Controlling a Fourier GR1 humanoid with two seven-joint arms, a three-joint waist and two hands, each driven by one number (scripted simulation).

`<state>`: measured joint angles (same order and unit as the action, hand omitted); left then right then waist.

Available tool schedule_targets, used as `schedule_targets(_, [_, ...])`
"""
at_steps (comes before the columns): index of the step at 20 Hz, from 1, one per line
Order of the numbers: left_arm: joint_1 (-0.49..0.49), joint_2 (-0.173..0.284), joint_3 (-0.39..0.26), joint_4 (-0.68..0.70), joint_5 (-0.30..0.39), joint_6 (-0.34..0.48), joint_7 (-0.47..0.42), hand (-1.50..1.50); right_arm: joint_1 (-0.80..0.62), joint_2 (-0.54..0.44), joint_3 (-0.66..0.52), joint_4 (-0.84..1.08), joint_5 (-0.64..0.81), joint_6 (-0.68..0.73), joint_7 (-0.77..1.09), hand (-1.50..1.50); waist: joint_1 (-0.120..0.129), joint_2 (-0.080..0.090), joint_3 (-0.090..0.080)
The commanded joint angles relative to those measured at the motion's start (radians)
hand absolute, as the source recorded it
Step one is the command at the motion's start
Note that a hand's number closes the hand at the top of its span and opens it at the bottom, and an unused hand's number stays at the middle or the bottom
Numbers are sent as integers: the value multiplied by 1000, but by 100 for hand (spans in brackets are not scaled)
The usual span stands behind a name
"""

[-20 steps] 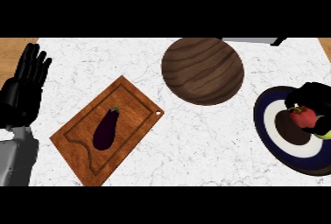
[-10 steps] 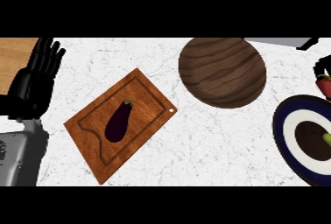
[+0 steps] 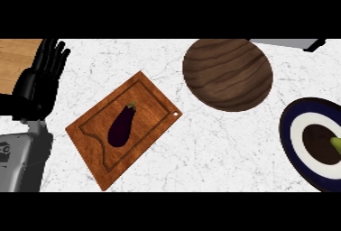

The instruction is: Pick the bell pepper from the plate and place it in the bowl

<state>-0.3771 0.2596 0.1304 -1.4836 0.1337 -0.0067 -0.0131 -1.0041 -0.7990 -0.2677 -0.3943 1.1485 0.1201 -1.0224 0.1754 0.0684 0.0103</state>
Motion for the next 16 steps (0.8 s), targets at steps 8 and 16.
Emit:
schedule_targets(8, [2,-3,3,17,1,6,22,0,-198,16,-60,136,-159,269,-200,150,-25,-20,-4])
schedule_targets(16, [7,4,15,26,-12,18,0,0,-316,81,-4,212,-176,383,-163,150,-40,-25,-8])
